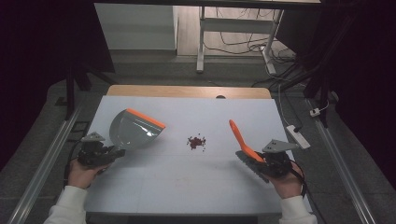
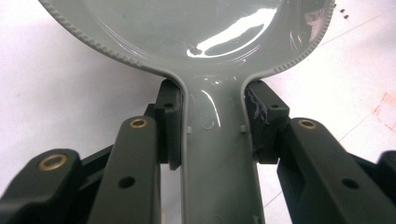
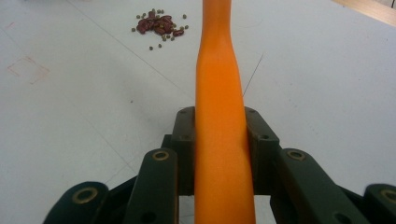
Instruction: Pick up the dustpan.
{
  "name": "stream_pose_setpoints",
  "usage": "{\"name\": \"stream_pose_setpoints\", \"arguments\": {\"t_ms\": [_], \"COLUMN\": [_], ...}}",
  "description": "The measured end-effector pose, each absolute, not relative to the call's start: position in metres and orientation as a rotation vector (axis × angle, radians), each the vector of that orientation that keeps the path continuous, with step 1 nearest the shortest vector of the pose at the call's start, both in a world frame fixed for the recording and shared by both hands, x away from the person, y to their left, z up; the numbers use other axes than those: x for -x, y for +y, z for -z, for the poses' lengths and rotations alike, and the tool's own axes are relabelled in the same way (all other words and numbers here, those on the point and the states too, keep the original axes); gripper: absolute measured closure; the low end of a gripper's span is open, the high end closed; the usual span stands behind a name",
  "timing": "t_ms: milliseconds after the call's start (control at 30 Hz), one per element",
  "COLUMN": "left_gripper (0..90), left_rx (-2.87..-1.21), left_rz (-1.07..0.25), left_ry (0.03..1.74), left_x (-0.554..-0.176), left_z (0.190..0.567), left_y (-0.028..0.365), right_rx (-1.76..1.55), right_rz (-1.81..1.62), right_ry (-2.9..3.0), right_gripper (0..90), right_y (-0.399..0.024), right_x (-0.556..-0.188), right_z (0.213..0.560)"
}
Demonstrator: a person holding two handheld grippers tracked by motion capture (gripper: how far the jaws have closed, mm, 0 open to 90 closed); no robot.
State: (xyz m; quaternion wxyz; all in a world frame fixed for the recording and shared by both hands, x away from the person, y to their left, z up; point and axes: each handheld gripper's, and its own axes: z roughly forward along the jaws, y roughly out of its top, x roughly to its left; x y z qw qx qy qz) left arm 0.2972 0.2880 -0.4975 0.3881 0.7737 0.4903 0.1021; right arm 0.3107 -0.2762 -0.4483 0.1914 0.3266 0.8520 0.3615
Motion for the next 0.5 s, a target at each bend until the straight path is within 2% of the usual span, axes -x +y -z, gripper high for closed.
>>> {"name": "stream_pose_setpoints", "arguments": {"t_ms": [500], "left_gripper": [62.1], "left_rx": [-2.022], "left_rz": [-0.236], "left_ry": [1.104], "left_x": [-0.327], "left_z": [0.489], "left_y": [0.273], "right_rx": [-0.922], "right_rz": [-1.009], "right_ry": [2.387], "right_gripper": [69.9], "right_y": [-0.273], "right_x": [-0.313], "right_z": [0.448]}}
